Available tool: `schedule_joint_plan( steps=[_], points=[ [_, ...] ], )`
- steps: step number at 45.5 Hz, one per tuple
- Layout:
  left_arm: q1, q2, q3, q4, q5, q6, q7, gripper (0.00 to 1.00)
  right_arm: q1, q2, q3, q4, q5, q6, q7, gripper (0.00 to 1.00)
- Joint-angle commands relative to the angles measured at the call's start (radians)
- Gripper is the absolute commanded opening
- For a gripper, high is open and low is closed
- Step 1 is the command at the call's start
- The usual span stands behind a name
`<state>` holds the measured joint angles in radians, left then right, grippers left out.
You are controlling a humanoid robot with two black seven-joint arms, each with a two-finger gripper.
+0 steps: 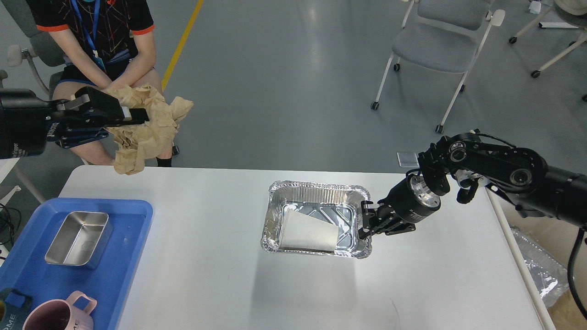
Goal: Tidy desktop
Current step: 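Lift the paper towel and release it into the foil tray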
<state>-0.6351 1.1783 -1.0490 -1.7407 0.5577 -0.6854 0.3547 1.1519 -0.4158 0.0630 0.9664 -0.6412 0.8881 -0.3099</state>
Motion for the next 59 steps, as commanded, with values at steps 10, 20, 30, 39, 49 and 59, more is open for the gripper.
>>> schedule_joint_plan(
  steps=[10, 20, 30, 39, 49, 59],
  points=[
    [-0.116, -0.429, 0.231, 0.194, 0.208, 0.081, 0.003, 0.01, 0.002, 0.009, 0.001, -0.002, 0.000, 0.000, 0.000, 0.00],
    [-0.248, -0.795, 0.340, 0.458, 0.301, 0.129, 0.006, 0.03, 0.000, 0.005, 0.001, -0.002, 0.000, 0.000, 0.000, 0.00],
    [-0.239, -0.966, 0.428, 0.607, 0.389, 0.132, 0.006, 0.05, -0.001, 0.011, 0.001, -0.003, -0.002, -0.004, 0.000, 0.00],
    [-0.172, -1.075, 0.443, 0.702, 0.473, 0.156, -0.008, 0.05, -0.004, 0.012, 0.001, -0.003, -0.002, -0.008, 0.000, 0.00],
    [-0.167, -1.134, 0.443, 0.727, 0.476, 0.210, 0.006, 0.58, -0.003, 0.018, 0.001, -0.003, -0.002, -0.008, 0.000, 0.00],
    [-0.169, -1.129, 0.431, 0.725, 0.458, 0.257, 0.001, 0.93, -0.004, 0.017, 0.003, -0.003, 0.000, -0.008, 0.000, 0.00]
  ],
)
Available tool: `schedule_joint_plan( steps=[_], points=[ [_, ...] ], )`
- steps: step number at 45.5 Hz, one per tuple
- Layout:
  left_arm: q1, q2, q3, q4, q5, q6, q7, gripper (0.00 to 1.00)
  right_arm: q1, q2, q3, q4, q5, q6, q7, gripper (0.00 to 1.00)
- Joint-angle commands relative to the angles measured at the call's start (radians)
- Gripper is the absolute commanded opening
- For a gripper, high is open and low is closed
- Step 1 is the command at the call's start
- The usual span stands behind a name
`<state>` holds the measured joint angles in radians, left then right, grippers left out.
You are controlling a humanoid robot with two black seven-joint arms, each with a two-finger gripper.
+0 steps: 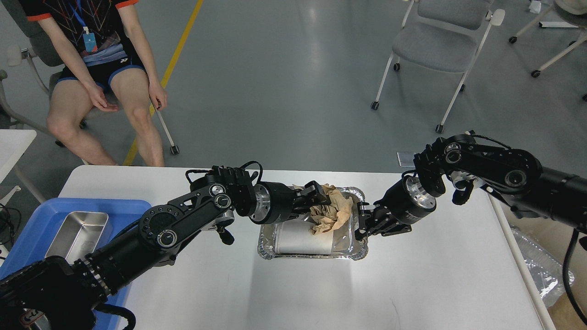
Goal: Tidy desktop
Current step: 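Lift the paper towel and release it into the foil tray, then carry the foil tray with the right gripper into the white bin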
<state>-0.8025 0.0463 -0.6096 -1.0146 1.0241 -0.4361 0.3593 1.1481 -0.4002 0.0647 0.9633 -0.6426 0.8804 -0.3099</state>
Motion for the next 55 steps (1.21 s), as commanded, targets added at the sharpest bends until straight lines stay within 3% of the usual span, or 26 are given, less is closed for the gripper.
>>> schedule_joint_plan(
  steps=[1, 15, 22, 23, 43, 50, 55],
  points=[
    [-0.001, 0.003, -0.010, -0.001, -0.009, 0.005, -0.003, 0.93, -0.001, 0.003, 0.001, 0.000, 0.000, 0.000, 0.000, 0.00],
    [0.086, 0.007, -0.093, -0.004, -0.058, -0.001, -0.017, 0.97, -0.013, -0.002, 0.006, 0.000, 0.000, -0.001, 0.000, 0.00],
    [0.158, 0.004, -0.266, -0.004, -0.187, 0.000, -0.020, 0.97, -0.022, -0.003, 0.009, 0.000, -0.008, -0.003, 0.000, 0.00],
    [0.199, 0.003, -0.368, -0.004, -0.255, 0.000, -0.022, 0.97, -0.024, -0.006, 0.024, 0.000, -0.011, -0.003, 0.000, 0.00],
    [0.393, 0.029, -0.969, 0.010, -0.613, 0.008, -0.022, 0.97, -0.024, -0.009, 0.030, 0.000, -0.012, -0.003, 0.000, 0.00],
    [0.390, 0.018, -1.119, 0.154, -0.633, 0.023, -0.054, 0.97, -0.022, -0.008, 0.030, -0.003, -0.012, -0.003, 0.000, 0.00],
    [0.388, 0.018, -1.119, 0.209, -0.636, 0.077, -0.071, 0.97, -0.022, -0.012, 0.053, -0.009, -0.012, -0.004, 0.000, 0.00]
  ],
)
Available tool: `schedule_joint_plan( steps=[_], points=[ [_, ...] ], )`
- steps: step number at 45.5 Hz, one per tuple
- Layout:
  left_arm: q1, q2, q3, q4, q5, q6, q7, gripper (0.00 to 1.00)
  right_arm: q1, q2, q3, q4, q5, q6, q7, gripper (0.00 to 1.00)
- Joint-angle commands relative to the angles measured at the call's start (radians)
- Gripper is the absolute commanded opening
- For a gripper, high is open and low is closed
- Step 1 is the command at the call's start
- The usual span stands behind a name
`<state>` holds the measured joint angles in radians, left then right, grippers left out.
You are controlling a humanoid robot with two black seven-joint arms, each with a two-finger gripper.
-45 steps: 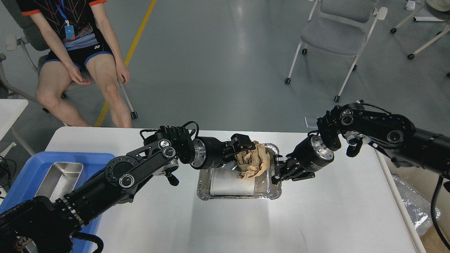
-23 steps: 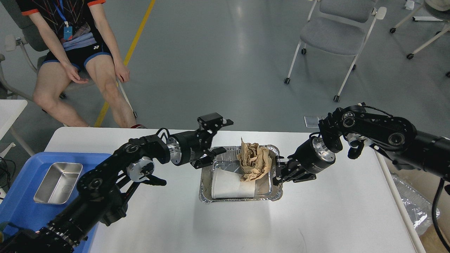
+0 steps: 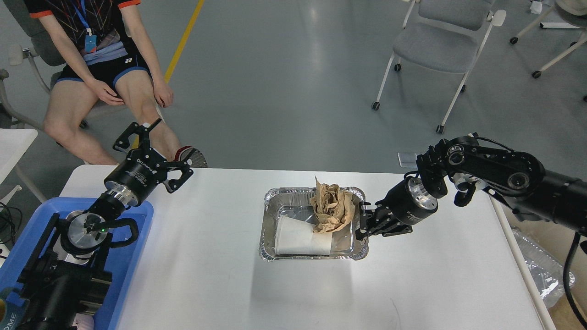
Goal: Tidy desktop
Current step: 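Carry the foil tray with the right gripper into the white bin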
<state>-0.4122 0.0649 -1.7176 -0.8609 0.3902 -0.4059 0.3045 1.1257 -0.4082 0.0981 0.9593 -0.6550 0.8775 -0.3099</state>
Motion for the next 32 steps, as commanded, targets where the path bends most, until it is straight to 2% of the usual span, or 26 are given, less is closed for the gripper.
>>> schedule_joint_plan(
  steps=[1, 15, 21, 32],
  points=[
    [-0.002, -0.002, -0.011, 0.056, -0.002, 0.055, -0.016, 0.97, 0.000, -0.009, 0.023, -0.005, 0.000, -0.002, -0.002, 0.00],
    [-0.002, -0.005, 0.059, 0.059, -0.002, 0.073, -0.018, 0.97, 0.000, -0.236, 0.063, 0.048, 0.018, 0.020, -0.002, 0.00],
    [-0.002, -0.007, 0.098, 0.065, -0.002, 0.072, -0.033, 0.97, -0.007, -0.339, 0.094, 0.052, 0.023, 0.034, -0.003, 0.00],
    [-0.002, -0.007, 0.113, 0.065, -0.004, 0.072, -0.039, 0.97, -0.153, -0.563, 0.250, 0.004, 0.058, 0.002, -0.002, 0.00]
  ],
)
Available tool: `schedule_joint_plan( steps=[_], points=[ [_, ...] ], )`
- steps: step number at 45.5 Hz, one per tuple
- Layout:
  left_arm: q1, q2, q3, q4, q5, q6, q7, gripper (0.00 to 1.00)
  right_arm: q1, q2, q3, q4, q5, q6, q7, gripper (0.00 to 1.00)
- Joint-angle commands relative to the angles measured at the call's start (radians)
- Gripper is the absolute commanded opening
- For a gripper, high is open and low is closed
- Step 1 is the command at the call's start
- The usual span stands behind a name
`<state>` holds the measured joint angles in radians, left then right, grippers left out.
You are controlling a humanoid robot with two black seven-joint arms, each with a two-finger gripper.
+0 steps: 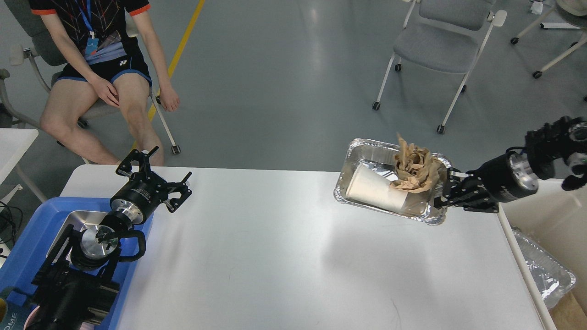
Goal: Tidy desktop
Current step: 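Carry the foil tray with the right gripper into the white bin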
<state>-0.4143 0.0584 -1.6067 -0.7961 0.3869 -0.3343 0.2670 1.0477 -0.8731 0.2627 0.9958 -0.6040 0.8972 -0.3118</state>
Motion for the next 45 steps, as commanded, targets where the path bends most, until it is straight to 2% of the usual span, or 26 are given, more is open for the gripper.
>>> schedule_joint_plan(
  steps=[1, 8, 15, 24, 40, 41, 45],
  points=[
    [0.000, 0.000, 0.002, 0.000, 0.000, 0.000, 0.000, 0.97, -0.093, -0.110, 0.104, -0.045, 0.007, -0.021, 0.000, 0.00],
    [0.000, -0.006, 0.019, 0.000, 0.000, 0.001, 0.000, 0.97, -0.225, -0.208, 0.242, -0.143, 0.023, -0.037, 0.002, 0.00],
    [0.002, -0.014, 0.024, 0.000, 0.000, 0.003, 0.000, 0.97, -0.336, -0.241, 0.331, -0.315, 0.078, -0.037, 0.002, 0.00],
    [0.003, -0.015, 0.025, 0.000, 0.001, 0.004, 0.000, 0.97, -0.422, -0.224, 0.334, -0.490, 0.113, -0.038, 0.013, 0.00],
    [0.008, -0.014, 0.025, 0.000, 0.001, 0.026, 0.000, 0.97, -0.495, -0.152, 0.332, -0.562, 0.130, -0.132, 0.013, 0.00],
    [0.008, -0.014, 0.025, 0.000, 0.001, 0.026, 0.000, 0.97, -0.499, -0.147, 0.332, -0.572, 0.130, -0.144, 0.013, 0.02],
    [0.008, -0.012, 0.025, 0.000, 0.001, 0.026, 0.001, 0.97, -0.502, -0.118, 0.332, -0.631, 0.130, -0.182, 0.013, 0.44]
  ],
)
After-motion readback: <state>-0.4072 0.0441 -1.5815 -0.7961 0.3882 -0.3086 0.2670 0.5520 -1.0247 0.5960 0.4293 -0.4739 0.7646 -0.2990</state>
